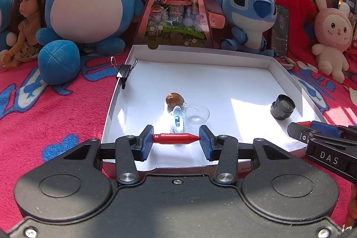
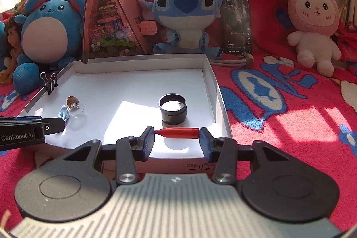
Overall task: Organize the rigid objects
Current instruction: 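Carry both red markers over the white box with both tools, then open both tools to release the red markers onto the box floor, then move the left tool to the brown acorn while the right tool approaches the black binder clip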
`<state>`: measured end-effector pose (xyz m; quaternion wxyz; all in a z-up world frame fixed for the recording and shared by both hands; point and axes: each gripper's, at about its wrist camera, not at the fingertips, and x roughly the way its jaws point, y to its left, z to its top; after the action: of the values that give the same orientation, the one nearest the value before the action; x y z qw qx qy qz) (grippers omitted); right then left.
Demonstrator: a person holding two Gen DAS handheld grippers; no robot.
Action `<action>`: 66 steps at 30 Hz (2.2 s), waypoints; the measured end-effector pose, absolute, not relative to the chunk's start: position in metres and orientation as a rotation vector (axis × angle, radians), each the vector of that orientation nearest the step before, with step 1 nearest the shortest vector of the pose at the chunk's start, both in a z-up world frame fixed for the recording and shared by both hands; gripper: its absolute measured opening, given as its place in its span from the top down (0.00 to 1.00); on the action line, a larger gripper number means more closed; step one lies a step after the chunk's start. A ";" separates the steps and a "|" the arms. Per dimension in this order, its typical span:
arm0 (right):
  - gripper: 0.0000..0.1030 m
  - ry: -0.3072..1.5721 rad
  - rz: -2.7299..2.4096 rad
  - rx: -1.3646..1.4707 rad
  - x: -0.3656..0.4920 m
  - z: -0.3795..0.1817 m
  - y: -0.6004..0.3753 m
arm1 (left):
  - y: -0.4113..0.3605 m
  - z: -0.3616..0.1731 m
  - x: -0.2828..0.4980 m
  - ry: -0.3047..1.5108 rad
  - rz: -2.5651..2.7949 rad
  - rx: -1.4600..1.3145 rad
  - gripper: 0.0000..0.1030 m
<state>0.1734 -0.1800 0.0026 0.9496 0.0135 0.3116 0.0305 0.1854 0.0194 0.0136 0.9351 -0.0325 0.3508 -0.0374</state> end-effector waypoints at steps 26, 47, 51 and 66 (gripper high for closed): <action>0.52 0.784 0.080 0.007 0.201 0.002 -0.174 | 0.003 0.010 0.202 0.801 -0.066 0.028 0.58; 0.38 0.759 0.098 0.019 0.194 0.009 -0.177 | 0.000 0.019 0.191 0.787 -0.082 0.032 0.30; 0.36 0.739 0.106 0.016 0.186 0.014 -0.179 | -0.001 0.025 0.181 0.765 -0.099 0.037 0.28; 0.29 0.630 0.117 -0.070 0.142 0.030 -0.189 | -0.005 0.041 0.137 0.715 -0.190 0.046 0.27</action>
<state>0.1420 -0.1894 0.0300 0.9485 -0.0346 0.3096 0.0573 0.1369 -0.0049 0.0408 0.9321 0.0223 0.3495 -0.0926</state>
